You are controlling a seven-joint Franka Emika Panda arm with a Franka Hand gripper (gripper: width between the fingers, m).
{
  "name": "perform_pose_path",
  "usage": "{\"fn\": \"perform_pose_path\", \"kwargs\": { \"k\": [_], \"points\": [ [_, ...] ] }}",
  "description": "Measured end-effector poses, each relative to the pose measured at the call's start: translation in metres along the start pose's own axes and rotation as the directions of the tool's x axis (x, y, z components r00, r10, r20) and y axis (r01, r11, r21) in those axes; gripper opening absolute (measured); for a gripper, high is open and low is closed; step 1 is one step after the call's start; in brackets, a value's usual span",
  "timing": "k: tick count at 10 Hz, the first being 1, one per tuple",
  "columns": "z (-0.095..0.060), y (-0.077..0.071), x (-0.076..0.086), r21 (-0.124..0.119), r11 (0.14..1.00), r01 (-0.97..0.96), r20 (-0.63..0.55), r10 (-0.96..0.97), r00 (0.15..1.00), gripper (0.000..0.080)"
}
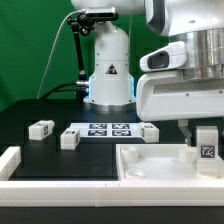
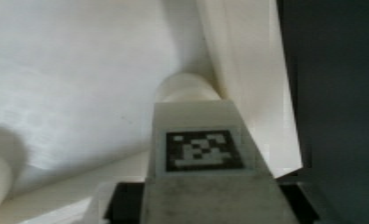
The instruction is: Assemble one leg
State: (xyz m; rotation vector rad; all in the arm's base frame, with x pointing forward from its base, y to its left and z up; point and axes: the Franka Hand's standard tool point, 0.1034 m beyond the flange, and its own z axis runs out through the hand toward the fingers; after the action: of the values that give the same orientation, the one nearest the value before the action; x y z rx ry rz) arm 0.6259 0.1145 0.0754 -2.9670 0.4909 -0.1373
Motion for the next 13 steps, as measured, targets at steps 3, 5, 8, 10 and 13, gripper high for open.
{"fn": "perform_pose_path", "kwargs": {
  "k": [3, 5, 8, 10, 13],
  "points": [
    [0.0004, 0.0019, 0.0012, -0.002, 0.962, -0.272, -0.004, 0.272, 0.962, 0.0291],
    [0.0007, 0.0032, 0.0004, -0.003, 0.842, -0.539, -0.008, 0.539, 0.842, 0.0291],
    [0.0008, 0.0059, 0.0002, -0.004, 0.657, -0.754, 0.0, 0.754, 0.657, 0.0291],
    [0.0012, 0.0049, -0.0004, -0.005, 0.603, -0.798, 0.015, 0.798, 0.602, 0.0291],
    [0.0013, 0.0043, -0.0004, -0.003, 0.743, -0.669, 0.015, 0.669, 0.743, 0.0624]
  ]
}}
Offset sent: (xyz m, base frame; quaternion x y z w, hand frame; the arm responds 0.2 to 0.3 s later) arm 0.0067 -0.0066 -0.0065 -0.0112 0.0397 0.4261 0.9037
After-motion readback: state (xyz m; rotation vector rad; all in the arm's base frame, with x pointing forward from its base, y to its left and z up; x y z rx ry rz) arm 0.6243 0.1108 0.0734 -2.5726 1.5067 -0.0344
